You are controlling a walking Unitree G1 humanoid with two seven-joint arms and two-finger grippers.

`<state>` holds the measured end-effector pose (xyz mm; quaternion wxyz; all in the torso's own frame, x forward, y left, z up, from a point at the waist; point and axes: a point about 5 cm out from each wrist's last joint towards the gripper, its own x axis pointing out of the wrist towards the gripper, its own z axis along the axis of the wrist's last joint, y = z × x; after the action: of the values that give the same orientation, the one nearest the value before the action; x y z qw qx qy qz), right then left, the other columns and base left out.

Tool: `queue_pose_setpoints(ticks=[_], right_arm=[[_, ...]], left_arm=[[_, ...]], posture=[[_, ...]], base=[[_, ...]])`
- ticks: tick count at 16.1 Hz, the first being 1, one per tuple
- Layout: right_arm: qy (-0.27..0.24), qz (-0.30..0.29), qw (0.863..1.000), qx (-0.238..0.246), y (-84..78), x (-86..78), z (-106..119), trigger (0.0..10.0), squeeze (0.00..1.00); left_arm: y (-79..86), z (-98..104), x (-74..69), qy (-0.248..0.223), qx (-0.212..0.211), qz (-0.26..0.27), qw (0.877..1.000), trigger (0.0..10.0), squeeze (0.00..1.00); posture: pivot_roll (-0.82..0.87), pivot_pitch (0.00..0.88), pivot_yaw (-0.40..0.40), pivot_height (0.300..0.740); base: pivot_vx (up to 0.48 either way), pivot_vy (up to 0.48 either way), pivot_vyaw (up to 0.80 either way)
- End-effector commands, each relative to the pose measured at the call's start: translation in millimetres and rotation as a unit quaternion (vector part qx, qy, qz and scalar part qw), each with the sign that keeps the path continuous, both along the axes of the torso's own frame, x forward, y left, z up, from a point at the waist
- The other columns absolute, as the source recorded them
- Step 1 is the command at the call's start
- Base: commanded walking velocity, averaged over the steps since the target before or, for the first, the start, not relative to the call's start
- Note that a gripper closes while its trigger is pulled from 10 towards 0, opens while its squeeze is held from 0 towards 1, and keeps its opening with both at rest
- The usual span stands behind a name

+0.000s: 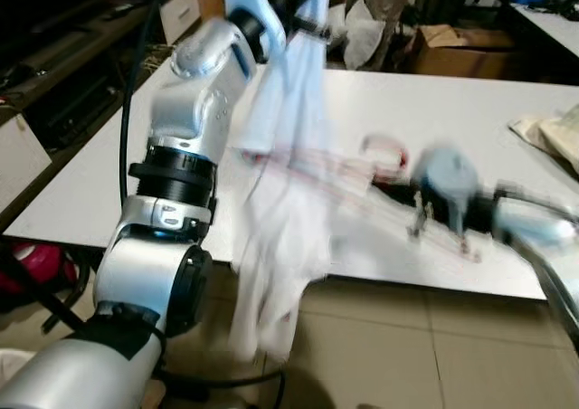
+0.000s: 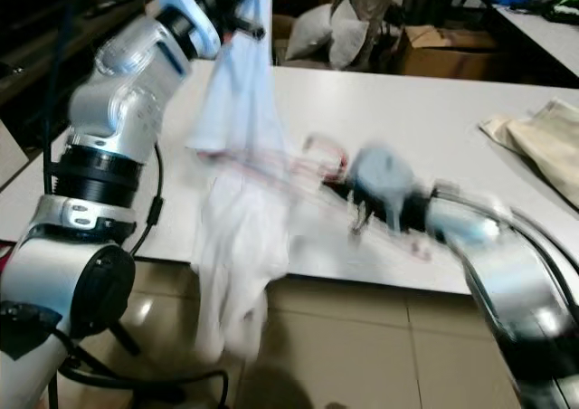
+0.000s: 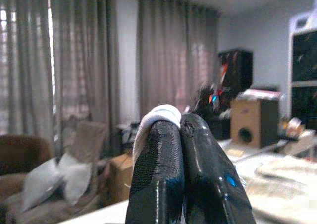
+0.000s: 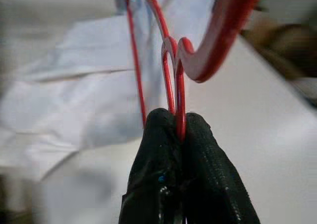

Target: Hang hanger

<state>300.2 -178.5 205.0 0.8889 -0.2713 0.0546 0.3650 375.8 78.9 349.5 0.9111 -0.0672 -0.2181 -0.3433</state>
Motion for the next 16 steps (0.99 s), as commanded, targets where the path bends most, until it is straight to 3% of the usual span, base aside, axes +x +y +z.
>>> queue_pose_setpoints(ticks=[1, 2, 3, 4, 5, 6, 7, 9, 12, 13, 15, 16], right_arm=[[-0.055, -0.046, 0.997, -0.014, -5.0, 20.7, 11, 10.0, 0.00], [-0.078, -0.063, 0.995, -0.008, -4.8, 32.6, 21, 10.0, 0.00], [-0.163, -0.100, 0.981, 0.013, -3.5, 54.7, 57, 10.0, 0.00], [-0.198, -0.119, 0.972, 0.036, -3.8, 62.5, 76, 10.0, 0.00], [-0.266, -0.147, 0.945, 0.118, -8.0, 71.1, 121, 10.0, 0.00], [-0.292, -0.144, 0.934, 0.147, -9.6, 71.9, 138, 10.0, 0.00], [-0.304, -0.134, 0.932, 0.145, -9.5, 71.4, 139, 10.0, 0.00], [-0.296, -0.122, 0.936, 0.145, -7.3, 72.3, 122, 10.0, 0.00], [-0.227, -0.050, 0.968, 0.094, 10.4, 62.4, 55, 10.0, 0.00], [-0.212, -0.037, 0.973, 0.086, 12.3, 58.0, 43, 10.0, 0.00], [-0.139, 0.012, 0.989, 0.047, 13.8, 29.9, -8, 10.0, 0.00], [-0.101, 0.032, 0.994, 0.040, 11.7, 10.6, -26, 10.0, 0.00]], left_arm=[[5.2, 25, -10.2, -0.035, -0.024, -0.017, 0.999, 10.0, 0.00], [7.4, 31, -13.6, -0.044, -0.035, -0.024, 0.998, 10.0, 0.00], [13.4, 47, -20.8, -0.065, -0.060, -0.033, 0.995, 10.0, 0.00], [16.4, 54, -24.3, -0.079, -0.070, -0.034, 0.994, 10.0, 0.00], [24.9, 69, -32.4, -0.101, -0.100, -0.036, 0.989, 10.0, 0.00], [30.7, 75, -36.9, -0.110, -0.112, -0.034, 0.987, 10.0, 0.00], [34.5, 76, -39.4, -0.114, -0.113, -0.030, 0.987, 10.0, 0.00], [41.1, 74, -42.5, -0.108, -0.116, -0.024, 0.987, 10.0, 0.00], [42.9, 46, -36.2, -0.062, -0.101, 0.005, 0.993, 10.0, 0.00], [40.5, 39, -34.1, -0.047, -0.094, 0.011, 0.994, 10.0, 0.00], [30.0, -6, -21.9, 0.027, -0.023, 0.064, 0.997, 10.0, 0.00], [25.2, -39, -13.7, 0.067, 0.023, 0.084, 0.994, 10.0, 0.00]], posture=[[-0.04, 0.000, 0.028, 0.740], [-0.03, 0.000, 0.027, 0.740], [-0.03, 0.000, 0.019, 0.740], [-0.02, 0.000, 0.012, 0.740], [-0.02, 0.000, 0.002, 0.740], [-0.02, 0.000, 0.002, 0.740], [-0.01, 0.000, -0.014, 0.740], [-0.01, 0.000, -0.014, 0.740], [-0.02, 0.000, -0.001, 0.740], [-0.02, 0.000, 0.005, 0.740], [-0.03, 0.000, 0.014, 0.740], [-0.03, 0.000, 0.022, 0.740]], base=[[0.000, 0.000, 0.00], [0.000, 0.000, 0.00], [0.000, 0.000, 0.00], [0.000, 0.000, 0.00], [0.000, 0.000, 0.00], [0.000, 0.000, 0.00], [0.000, 0.000, 0.00], [0.000, 0.000, 0.00], [0.000, 0.000, 0.00], [0.000, 0.000, 0.00], [0.000, 0.000, 0.00], [0.000, 0.000, 0.00]])
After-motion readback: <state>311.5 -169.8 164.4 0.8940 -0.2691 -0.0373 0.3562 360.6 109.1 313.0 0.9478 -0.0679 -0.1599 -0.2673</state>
